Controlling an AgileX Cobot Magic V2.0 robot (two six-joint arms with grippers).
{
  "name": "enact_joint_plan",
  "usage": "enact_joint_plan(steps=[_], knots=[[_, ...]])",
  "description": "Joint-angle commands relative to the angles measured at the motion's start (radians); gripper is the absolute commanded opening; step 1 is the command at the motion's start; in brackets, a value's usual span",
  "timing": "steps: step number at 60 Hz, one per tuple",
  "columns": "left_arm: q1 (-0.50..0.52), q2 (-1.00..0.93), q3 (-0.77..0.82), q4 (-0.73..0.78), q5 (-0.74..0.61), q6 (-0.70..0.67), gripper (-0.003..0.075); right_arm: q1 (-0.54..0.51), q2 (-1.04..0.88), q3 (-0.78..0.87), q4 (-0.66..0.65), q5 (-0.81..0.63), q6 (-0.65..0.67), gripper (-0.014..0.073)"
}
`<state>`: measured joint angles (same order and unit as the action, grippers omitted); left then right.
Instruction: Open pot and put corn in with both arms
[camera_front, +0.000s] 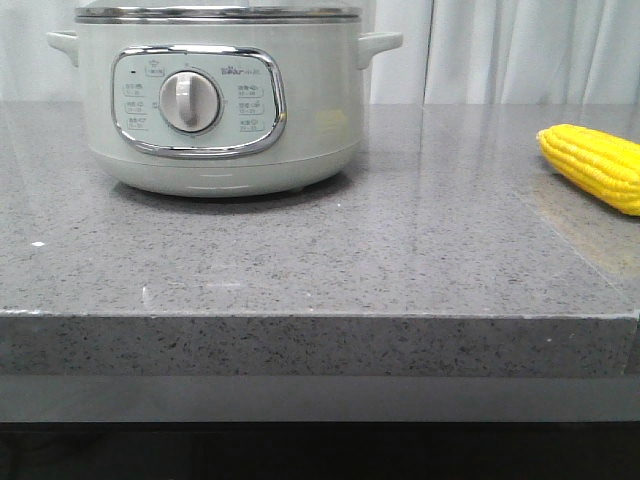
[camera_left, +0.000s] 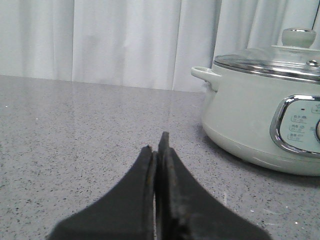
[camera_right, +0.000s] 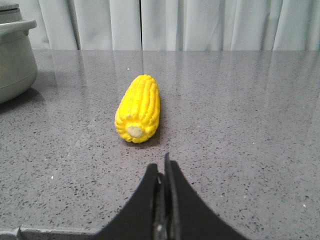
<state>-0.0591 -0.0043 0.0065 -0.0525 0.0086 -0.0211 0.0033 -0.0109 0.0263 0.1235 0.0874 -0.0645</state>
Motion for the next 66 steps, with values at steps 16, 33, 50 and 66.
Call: enact_joint_plan(steps=[16, 33, 50, 66], knots=[[0.002, -0.016, 0.006, 0.000, -0.081, -0.008, -0.0020, -0.005, -0.022, 0.001, 0.002, -0.079, -0.003, -0.0067], [0.002, -0.016, 0.006, 0.000, -0.081, -0.008, -0.0020, -0.005, -0.022, 0.001, 0.002, -0.079, -0.003, -0.0067], [0.002, -0.016, 0.006, 0.000, -0.081, -0.008, -0.0020, -0.005, -0.022, 0.000, 0.002, -0.093, -0.003, -0.0067], [0.002, -0.016, -0.040, -0.013, -0.110, -0.008, -0.0020, -0.005, -0.022, -0.046, 0.003, -0.065, -0.003, -0.0067]])
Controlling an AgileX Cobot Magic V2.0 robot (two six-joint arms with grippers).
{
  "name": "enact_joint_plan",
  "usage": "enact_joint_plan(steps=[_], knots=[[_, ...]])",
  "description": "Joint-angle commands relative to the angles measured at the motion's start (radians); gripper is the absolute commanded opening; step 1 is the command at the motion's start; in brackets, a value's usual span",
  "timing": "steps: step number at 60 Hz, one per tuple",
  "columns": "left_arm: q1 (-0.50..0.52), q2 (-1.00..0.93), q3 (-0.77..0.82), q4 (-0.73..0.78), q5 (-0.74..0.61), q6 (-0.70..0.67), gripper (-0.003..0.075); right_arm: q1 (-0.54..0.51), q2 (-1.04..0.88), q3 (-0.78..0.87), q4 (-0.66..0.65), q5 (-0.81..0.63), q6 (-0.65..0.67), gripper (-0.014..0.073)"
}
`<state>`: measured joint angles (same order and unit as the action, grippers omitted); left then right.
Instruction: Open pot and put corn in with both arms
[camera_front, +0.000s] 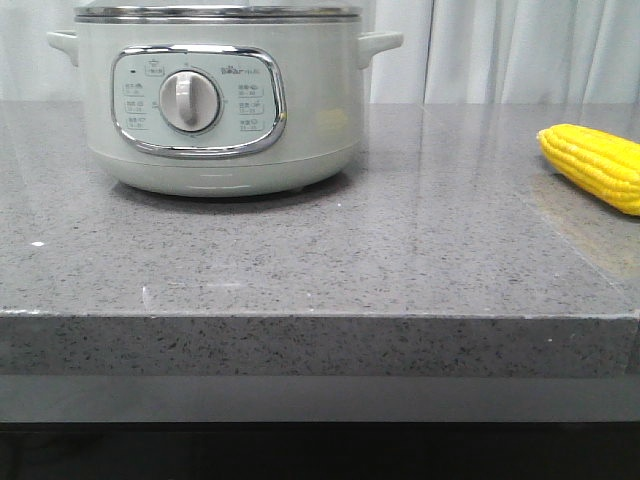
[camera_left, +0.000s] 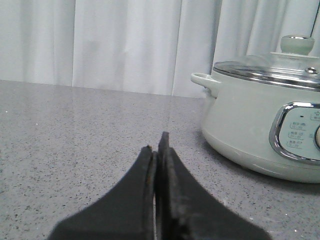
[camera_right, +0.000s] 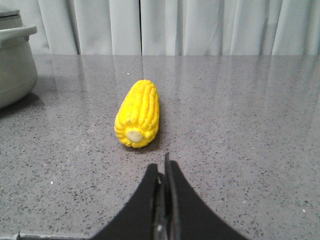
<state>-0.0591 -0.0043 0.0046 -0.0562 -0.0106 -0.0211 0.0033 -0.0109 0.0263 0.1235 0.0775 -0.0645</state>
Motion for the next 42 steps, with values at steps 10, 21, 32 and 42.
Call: enact_joint_plan(steps=[10, 21, 32, 42], knots=[[0.002, -0.016, -0.168, -0.009, -0.037, -0.008, -0.0020, -0.005, -0.022, -0.155, 0.003, 0.016, -0.003, -0.0067], [0.002, -0.003, -0.344, -0.009, 0.129, -0.008, -0.0020, -0.005, -0.005, -0.310, 0.003, 0.096, -0.003, -0.0067], [0.002, 0.081, -0.504, -0.005, 0.304, -0.004, -0.0020, -0.005, 0.087, -0.470, 0.003, 0.216, -0.003, -0.0067], [0.002, 0.206, -0.632, -0.005, 0.424, 0.002, -0.0020, -0.005, 0.213, -0.608, 0.003, 0.318, -0.003, -0.0067]])
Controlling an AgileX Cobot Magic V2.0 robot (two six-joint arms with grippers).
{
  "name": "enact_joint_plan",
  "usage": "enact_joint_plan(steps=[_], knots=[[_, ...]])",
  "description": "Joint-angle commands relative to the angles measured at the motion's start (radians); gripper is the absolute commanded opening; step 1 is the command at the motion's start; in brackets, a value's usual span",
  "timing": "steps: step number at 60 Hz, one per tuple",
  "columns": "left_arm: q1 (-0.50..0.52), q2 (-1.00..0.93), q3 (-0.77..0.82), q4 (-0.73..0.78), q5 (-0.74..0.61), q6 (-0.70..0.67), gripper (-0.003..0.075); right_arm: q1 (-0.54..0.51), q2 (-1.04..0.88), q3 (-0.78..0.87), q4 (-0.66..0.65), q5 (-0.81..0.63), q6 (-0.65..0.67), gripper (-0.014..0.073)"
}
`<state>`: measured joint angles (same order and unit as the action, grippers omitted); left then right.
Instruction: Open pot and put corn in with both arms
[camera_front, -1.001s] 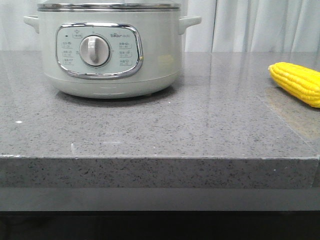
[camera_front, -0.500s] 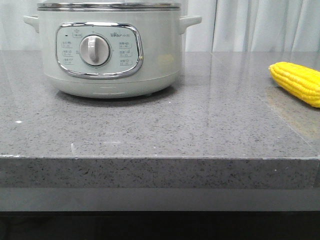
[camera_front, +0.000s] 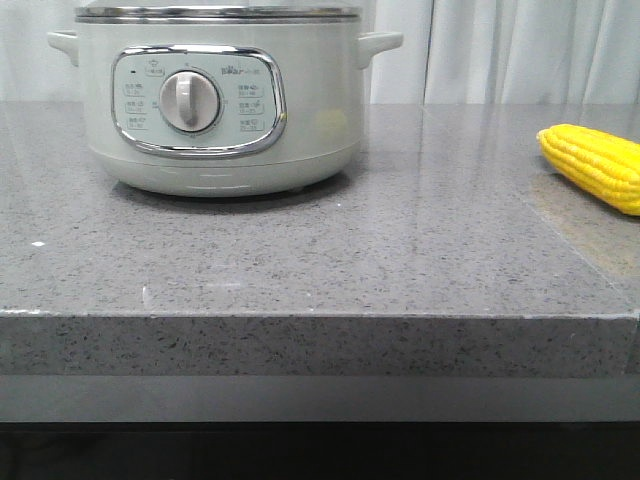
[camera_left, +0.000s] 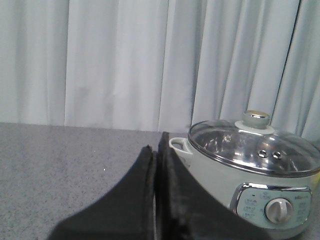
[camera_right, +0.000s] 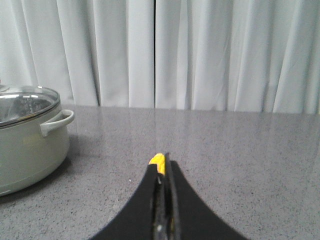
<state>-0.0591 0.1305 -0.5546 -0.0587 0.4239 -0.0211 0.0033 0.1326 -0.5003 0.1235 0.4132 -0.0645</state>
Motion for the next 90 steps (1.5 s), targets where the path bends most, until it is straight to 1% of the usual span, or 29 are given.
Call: enact_joint_plan(steps=[1, 4, 9, 20, 45, 55, 57, 59, 63, 67, 71, 73, 76, 82, 85, 87, 90], knots=[[0.002, 0.087, -0.081, -0.003, -0.002, 0.003, -0.0020, -0.005, 0.085, -0.097, 0.003, -0.003, -0.003, -0.0067], [0.002, 0.121, -0.110, -0.003, 0.031, 0.003, -0.0020, -0.005, 0.121, -0.128, 0.003, 0.030, -0.003, -0.0067], [0.002, 0.169, -0.132, -0.003, 0.044, 0.003, -0.0020, -0.005, 0.176, -0.165, 0.003, 0.076, -0.003, -0.0067], [0.002, 0.216, -0.134, -0.005, 0.061, 0.003, -0.0020, -0.005, 0.251, -0.167, 0.004, 0.110, -0.003, -0.0067], [0.002, 0.221, -0.134, -0.003, 0.062, 0.003, -0.0020, -0.005, 0.265, -0.164, 0.004, 0.125, -0.003, -0.0067], [0.002, 0.221, -0.134, 0.026, 0.062, 0.003, -0.0015, -0.005, 0.265, -0.164, 0.004, 0.125, -0.003, -0.0067], [0.002, 0.221, -0.134, 0.035, 0.062, 0.003, 0.0003, -0.005, 0.265, -0.164, 0.004, 0.125, -0.003, -0.0067], [0.002, 0.221, -0.134, 0.042, 0.062, 0.003, 0.0038, -0.005, 0.265, -0.164, 0.004, 0.125, -0.003, -0.0067], [0.002, 0.221, -0.134, 0.045, 0.060, 0.003, 0.0126, -0.005, 0.265, -0.164, 0.004, 0.125, -0.003, -0.0065], [0.002, 0.221, -0.134, 0.047, 0.056, 0.003, 0.0242, -0.005, 0.265, -0.164, 0.004, 0.125, -0.003, -0.0053], [0.002, 0.221, -0.134, 0.047, 0.054, 0.003, 0.0350, -0.005, 0.265, -0.164, 0.004, 0.125, -0.003, 0.0020], [0.002, 0.221, -0.134, 0.047, 0.054, 0.003, 0.0400, -0.005, 0.265, -0.164, 0.004, 0.125, -0.003, 0.0080], [0.002, 0.221, -0.134, 0.047, 0.054, 0.003, 0.0445, -0.005, 0.265, -0.164, 0.004, 0.125, -0.003, 0.0181], [0.002, 0.221, -0.134, 0.047, 0.054, 0.003, 0.0460, -0.005, 0.265, -0.164, 0.004, 0.125, -0.003, 0.0398], [0.002, 0.221, -0.134, 0.047, 0.057, 0.003, 0.0460, -0.005, 0.265, -0.164, 0.004, 0.125, -0.003, 0.0479], [0.002, 0.221, -0.134, 0.047, 0.059, 0.003, 0.0460, -0.005, 0.265, -0.164, 0.004, 0.125, -0.003, 0.0519], [0.002, 0.223, -0.134, 0.045, 0.050, 0.003, 0.0460, -0.005, 0.265, -0.164, 0.004, 0.125, -0.003, 0.0551]])
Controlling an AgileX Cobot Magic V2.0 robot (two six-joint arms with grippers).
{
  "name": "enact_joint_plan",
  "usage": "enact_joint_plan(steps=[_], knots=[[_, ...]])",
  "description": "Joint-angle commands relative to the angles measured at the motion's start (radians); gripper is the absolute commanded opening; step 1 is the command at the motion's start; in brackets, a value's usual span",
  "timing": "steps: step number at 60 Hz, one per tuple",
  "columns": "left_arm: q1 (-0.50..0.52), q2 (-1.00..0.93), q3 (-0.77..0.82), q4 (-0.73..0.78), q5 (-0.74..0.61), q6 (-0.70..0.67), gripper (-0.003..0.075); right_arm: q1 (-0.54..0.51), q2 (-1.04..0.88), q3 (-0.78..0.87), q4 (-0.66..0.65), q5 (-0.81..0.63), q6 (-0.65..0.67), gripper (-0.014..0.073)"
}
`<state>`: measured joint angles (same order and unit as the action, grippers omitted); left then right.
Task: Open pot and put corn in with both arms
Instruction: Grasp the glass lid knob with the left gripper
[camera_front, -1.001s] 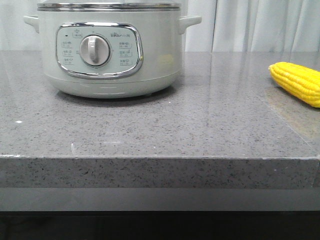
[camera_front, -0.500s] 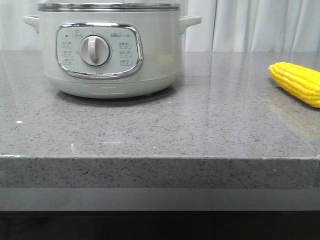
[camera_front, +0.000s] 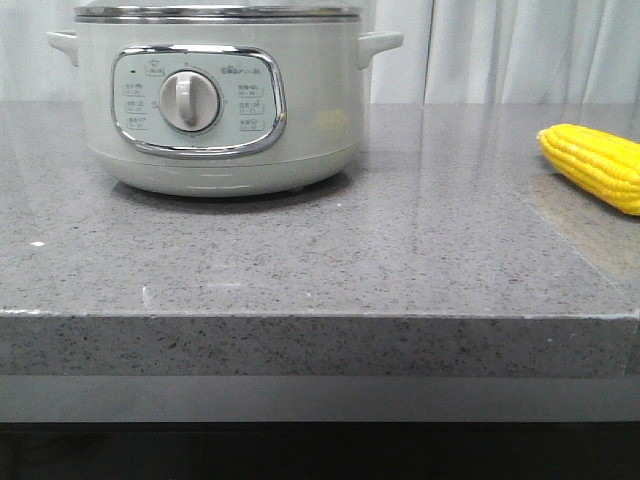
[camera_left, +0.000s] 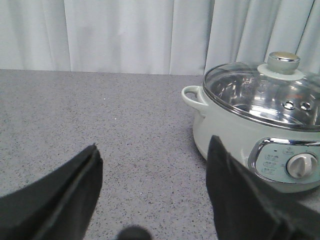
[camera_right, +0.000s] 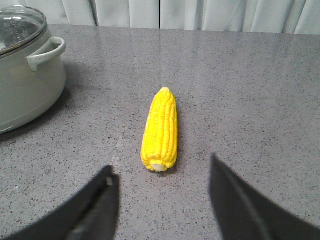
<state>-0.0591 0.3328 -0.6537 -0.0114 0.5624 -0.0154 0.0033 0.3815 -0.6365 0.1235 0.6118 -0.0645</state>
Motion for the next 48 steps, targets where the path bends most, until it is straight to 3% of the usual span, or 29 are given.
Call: enact_joint_plan(steps=[1, 14, 48], knots=[[0.002, 0.023, -0.035, -0.004, -0.094, -0.003, 0.0460, -0.005, 0.016, -0.028, 0.004, -0.073, -0.003, 0.0556], [-0.021, 0.109, -0.052, -0.050, -0.208, 0.002, 0.0460, -0.005, 0.016, -0.028, 0.009, -0.073, -0.003, 0.0552], [-0.333, 0.624, -0.294, -0.053, -0.508, 0.015, 0.0460, -0.005, 0.016, -0.028, 0.035, -0.073, -0.003, 0.0552]])
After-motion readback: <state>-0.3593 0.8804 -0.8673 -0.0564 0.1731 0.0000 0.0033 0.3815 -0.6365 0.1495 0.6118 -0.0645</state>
